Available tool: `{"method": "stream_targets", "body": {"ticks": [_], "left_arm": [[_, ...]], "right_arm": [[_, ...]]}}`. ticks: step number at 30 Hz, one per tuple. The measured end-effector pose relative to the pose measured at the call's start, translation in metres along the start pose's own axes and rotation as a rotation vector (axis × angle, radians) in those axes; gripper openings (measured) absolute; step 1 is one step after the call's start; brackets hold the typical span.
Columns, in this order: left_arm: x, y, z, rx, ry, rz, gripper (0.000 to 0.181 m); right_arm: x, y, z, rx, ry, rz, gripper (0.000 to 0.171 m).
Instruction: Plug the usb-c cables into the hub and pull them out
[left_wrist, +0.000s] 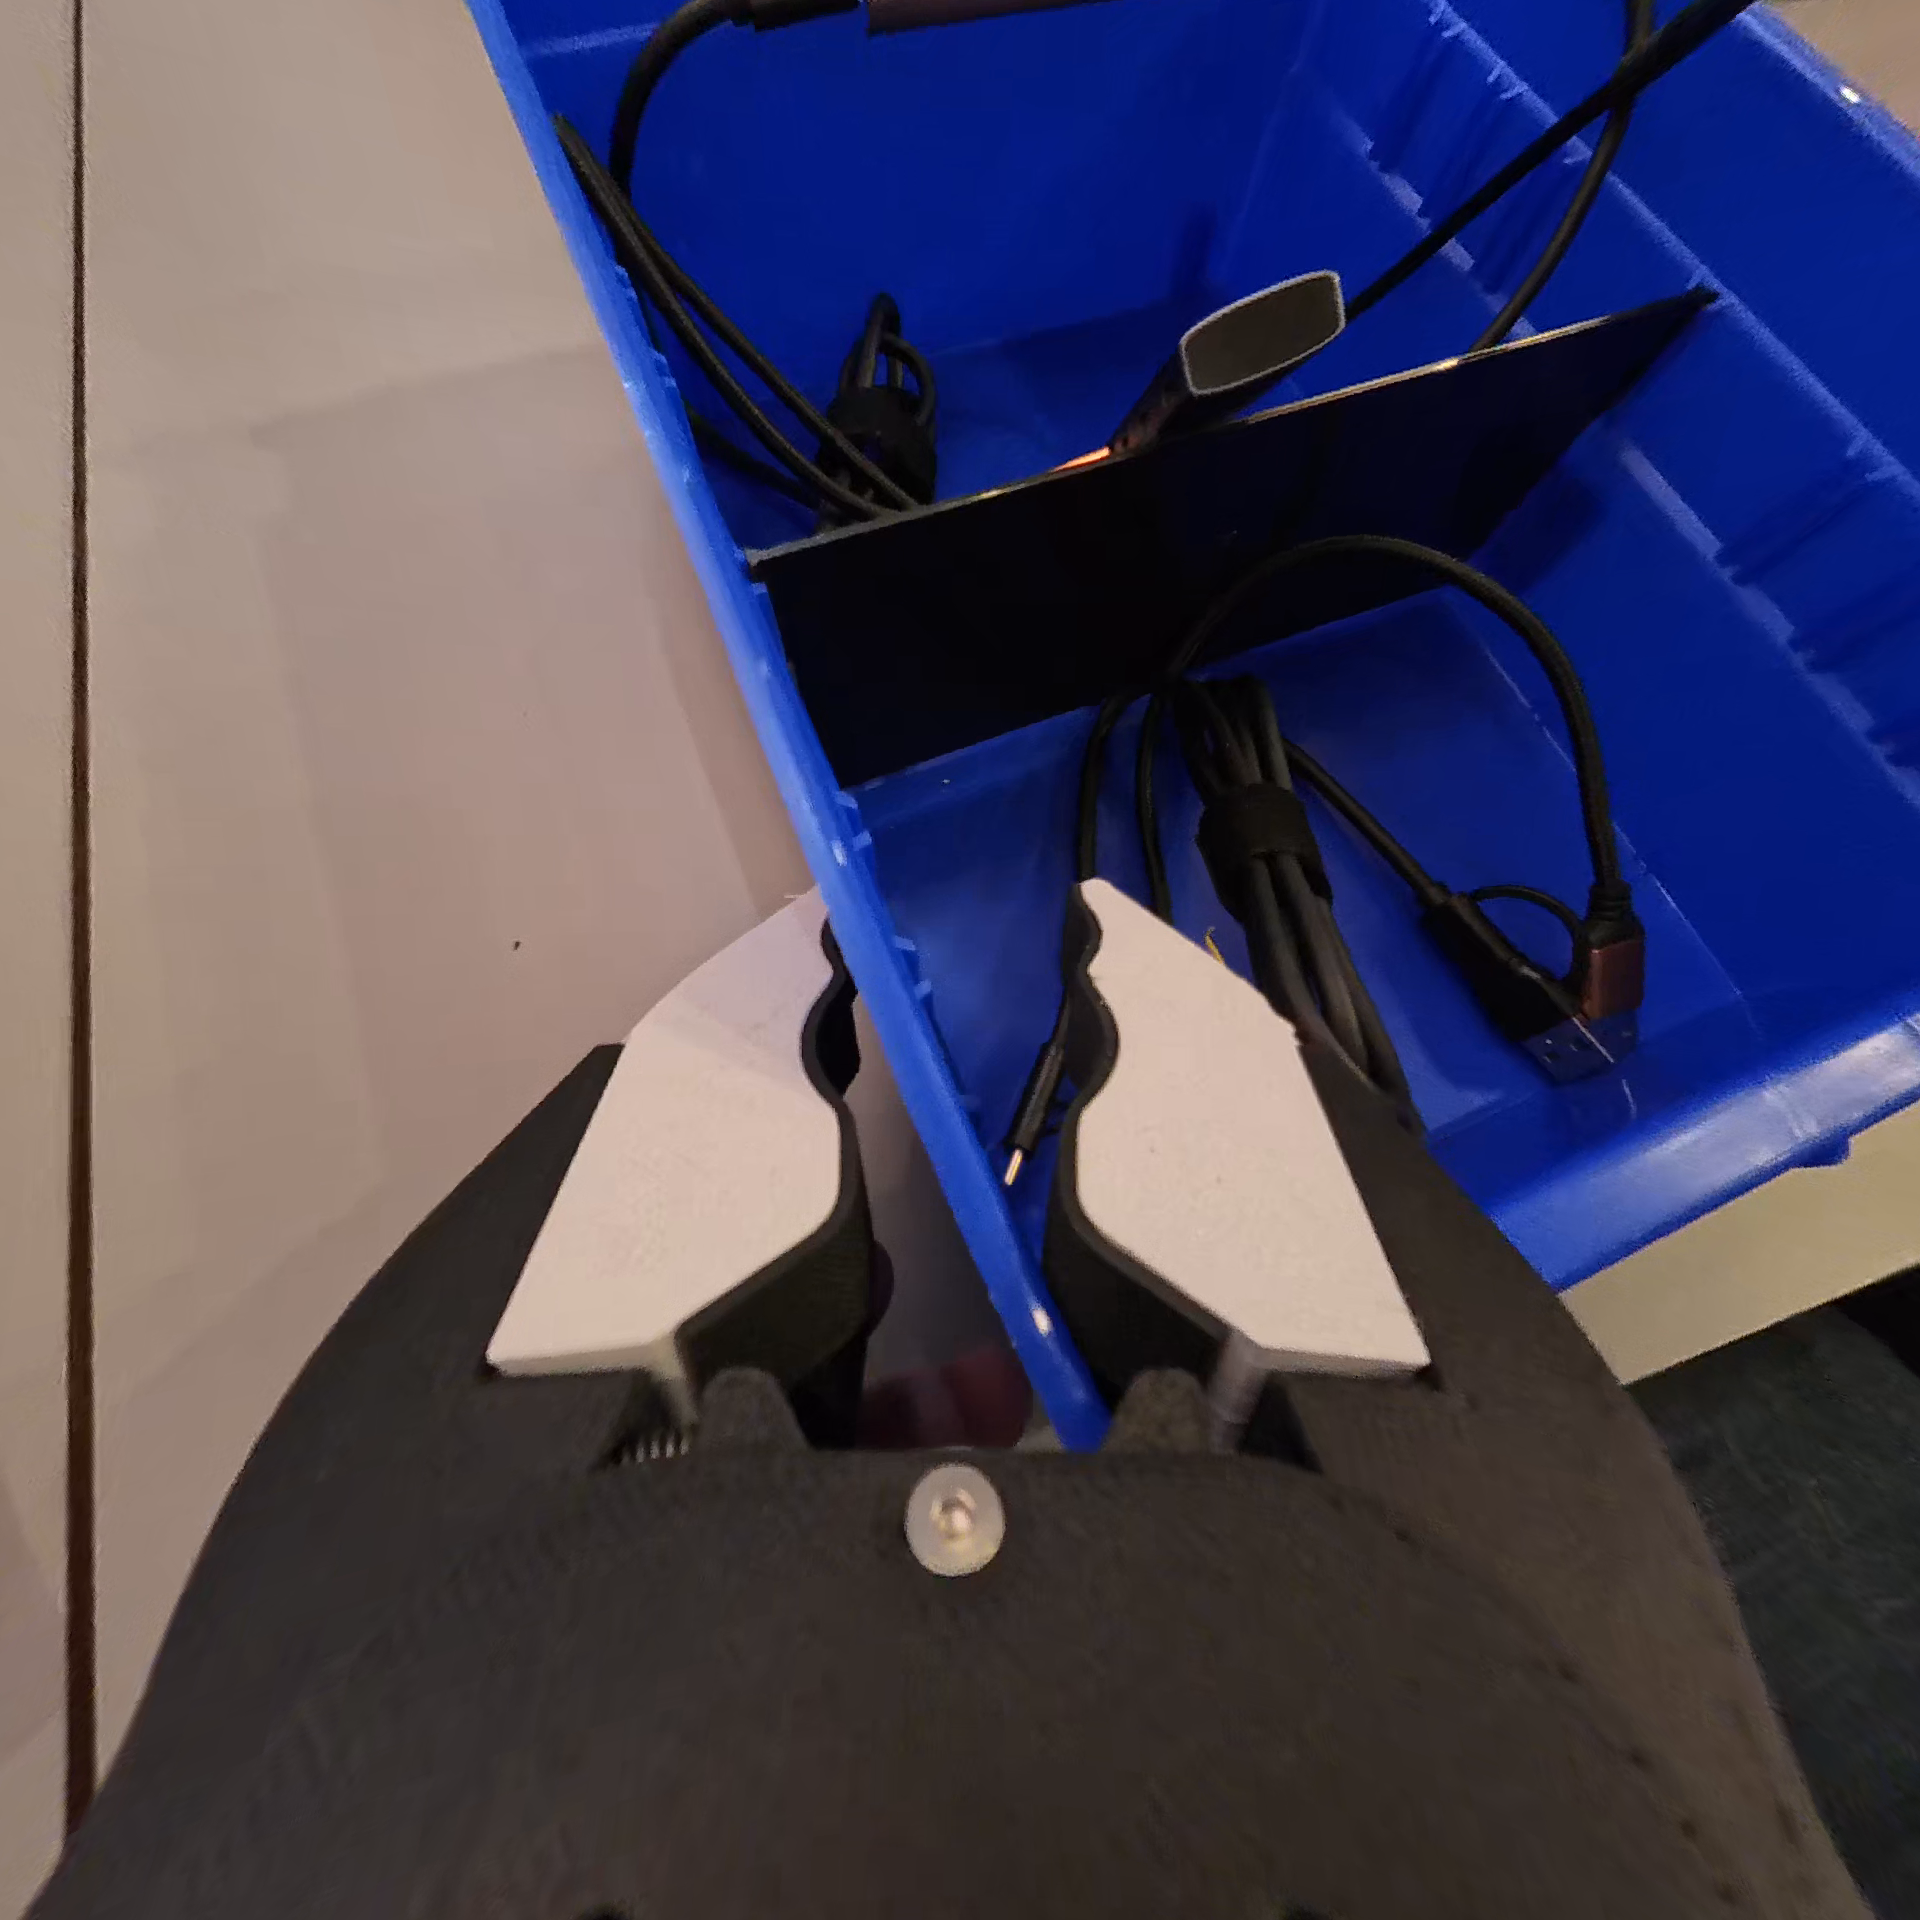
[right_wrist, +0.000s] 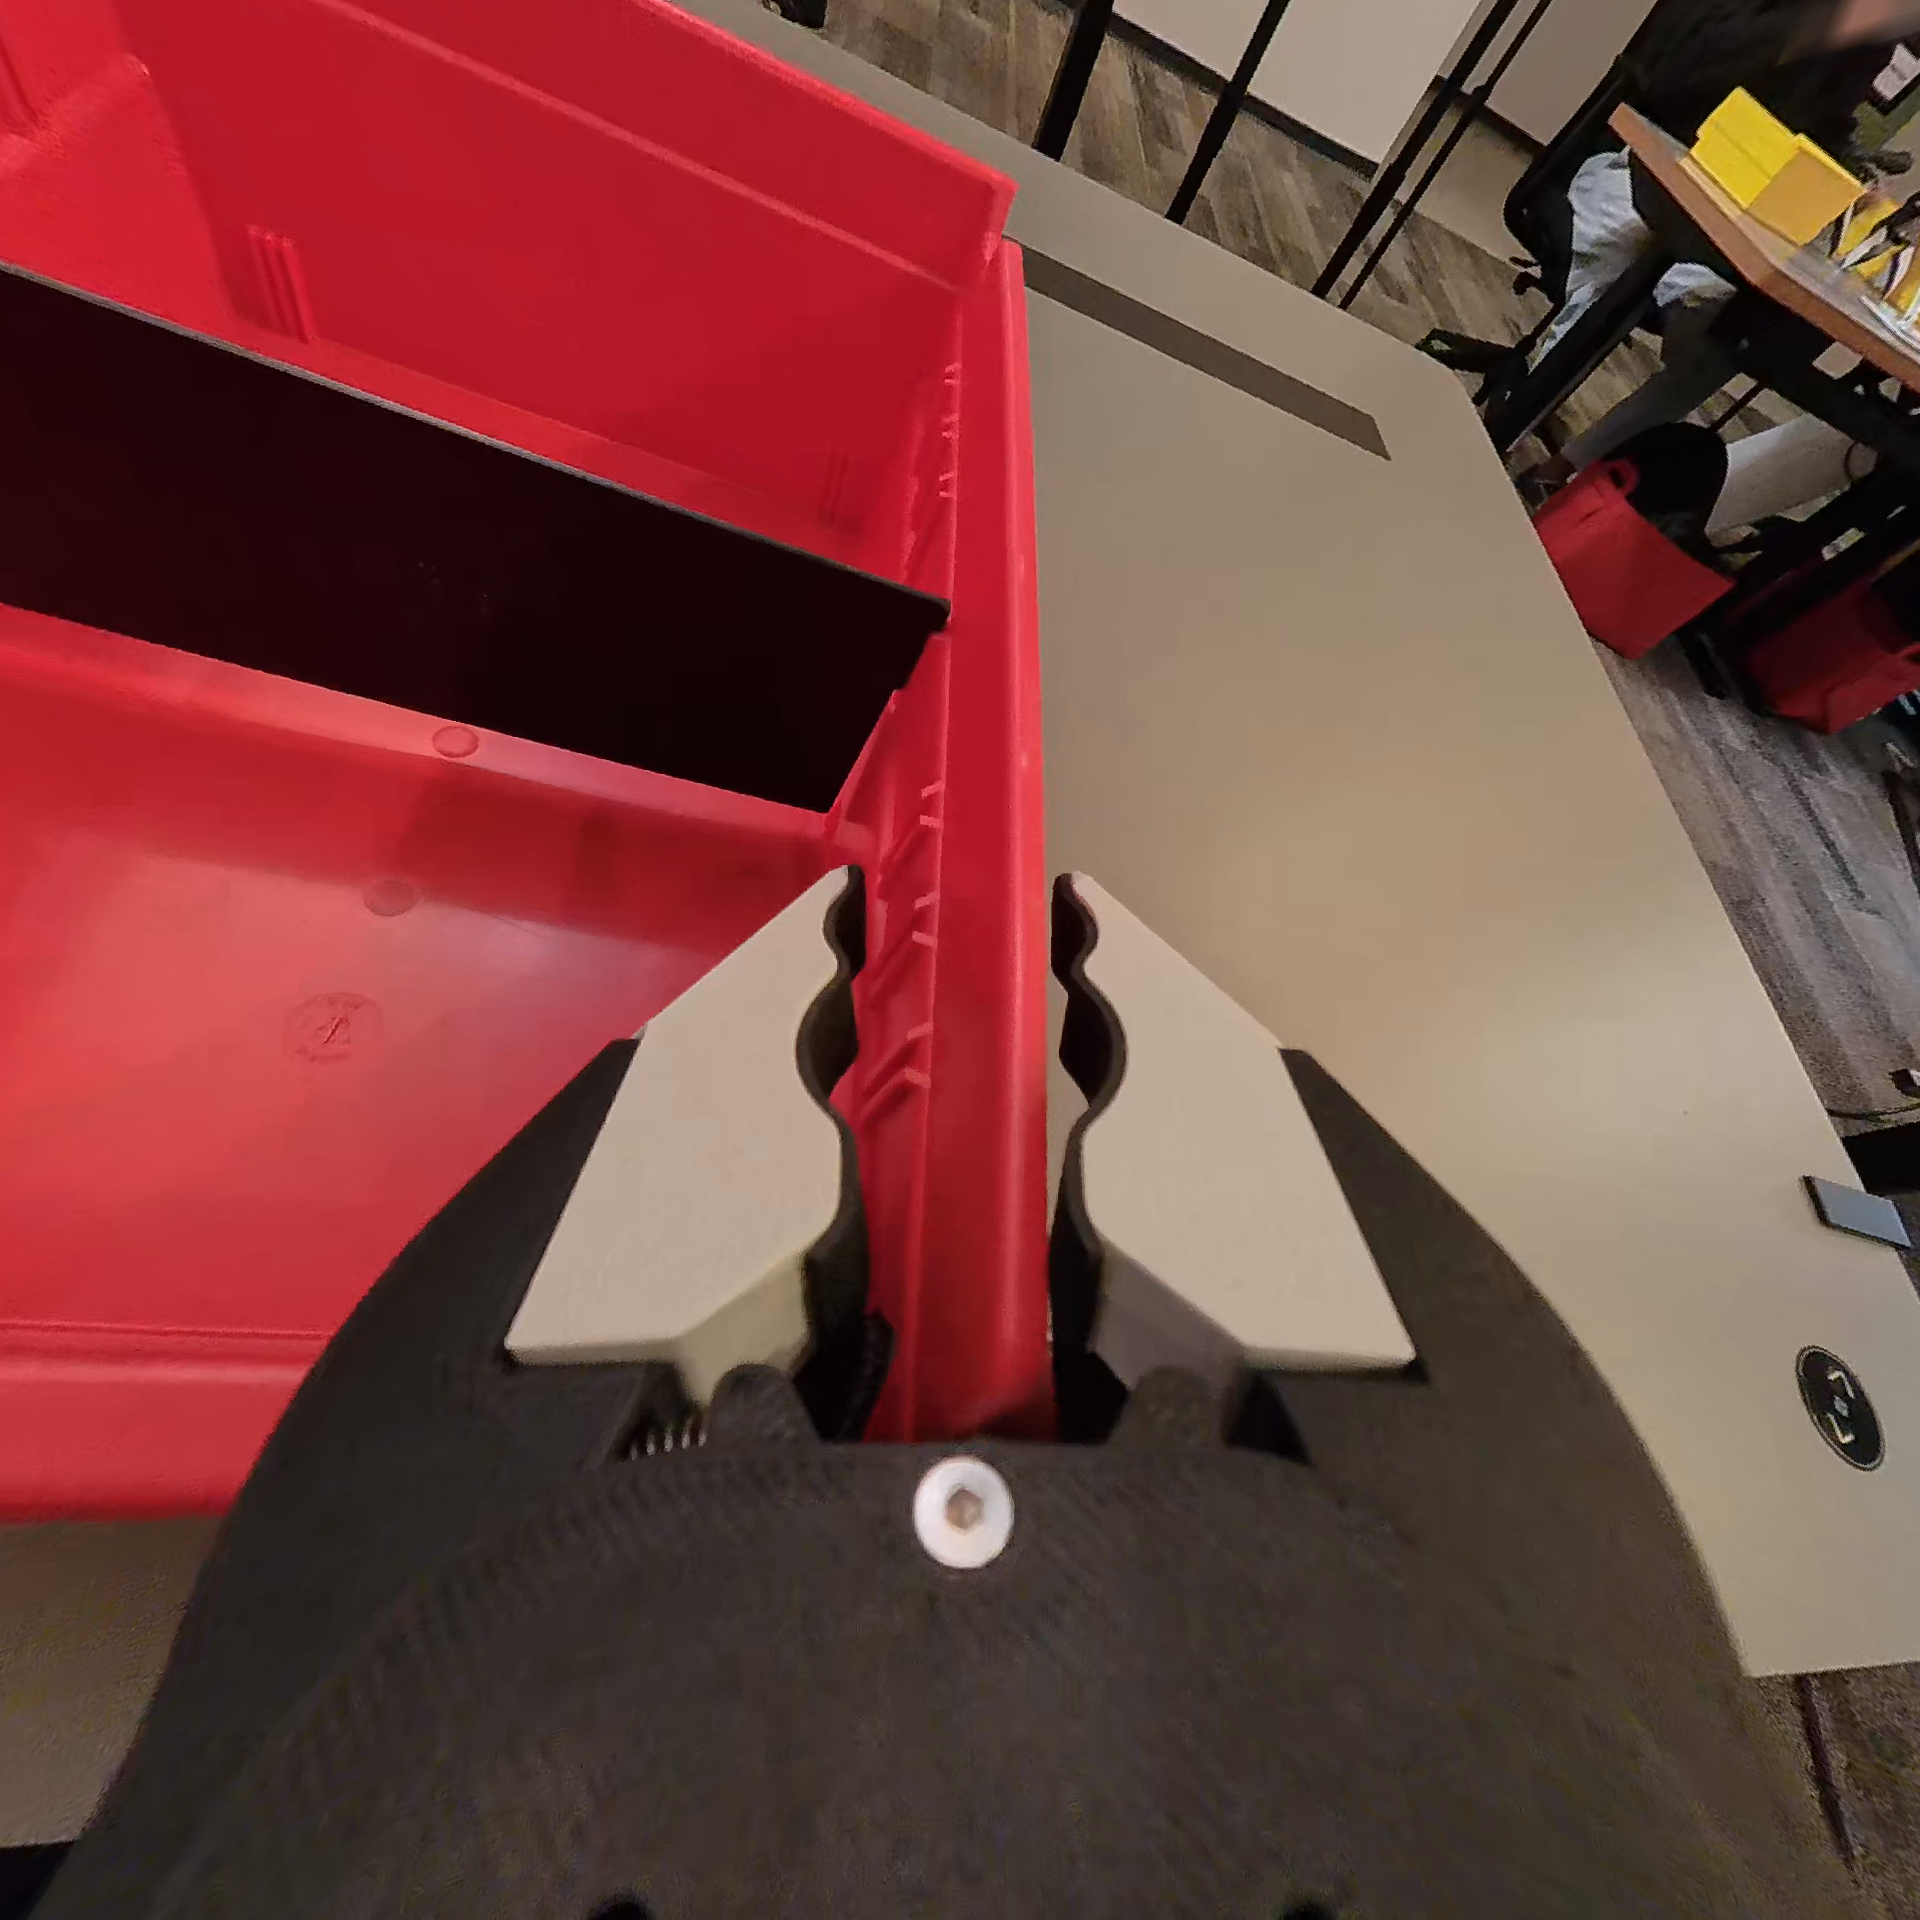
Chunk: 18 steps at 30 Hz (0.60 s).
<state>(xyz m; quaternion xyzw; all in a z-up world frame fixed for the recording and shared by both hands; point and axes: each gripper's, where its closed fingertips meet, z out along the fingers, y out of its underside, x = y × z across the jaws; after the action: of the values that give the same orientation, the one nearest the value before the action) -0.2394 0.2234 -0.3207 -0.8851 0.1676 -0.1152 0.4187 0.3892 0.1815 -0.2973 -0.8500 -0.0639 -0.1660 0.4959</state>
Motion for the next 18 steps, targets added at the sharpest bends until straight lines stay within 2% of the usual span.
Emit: {"method": "stream_targets", "body": {"ticks": [1, 8, 14, 18], "left_arm": [[-0.0014, 0.0003, -0.0008, -0.001, 0.001, -0.002, 0.036], [-0.0062, 0.0016, -0.0032, 0.002, 0.017, 0.002, 0.037], [-0.0012, -0.0008, -0.0027, 0.016, 0.058, -0.045, 0.044], [-0.0020, -0.0066, -0.0020, 0.047, 0.051, -0.072, 0.055]], "right_arm": [[0.0006, 0.0003, 0.0002, 0.000, 0.003, -0.003, 0.034], [0.0053, 0.0020, -0.0004, 0.000, 0.019, -0.003, 0.035], [0.0045, 0.0019, -0.0012, 0.010, 0.018, -0.028, 0.040], [0.0061, 0.0010, -0.0031, 0.016, 0.024, -0.039, 0.045]]}}
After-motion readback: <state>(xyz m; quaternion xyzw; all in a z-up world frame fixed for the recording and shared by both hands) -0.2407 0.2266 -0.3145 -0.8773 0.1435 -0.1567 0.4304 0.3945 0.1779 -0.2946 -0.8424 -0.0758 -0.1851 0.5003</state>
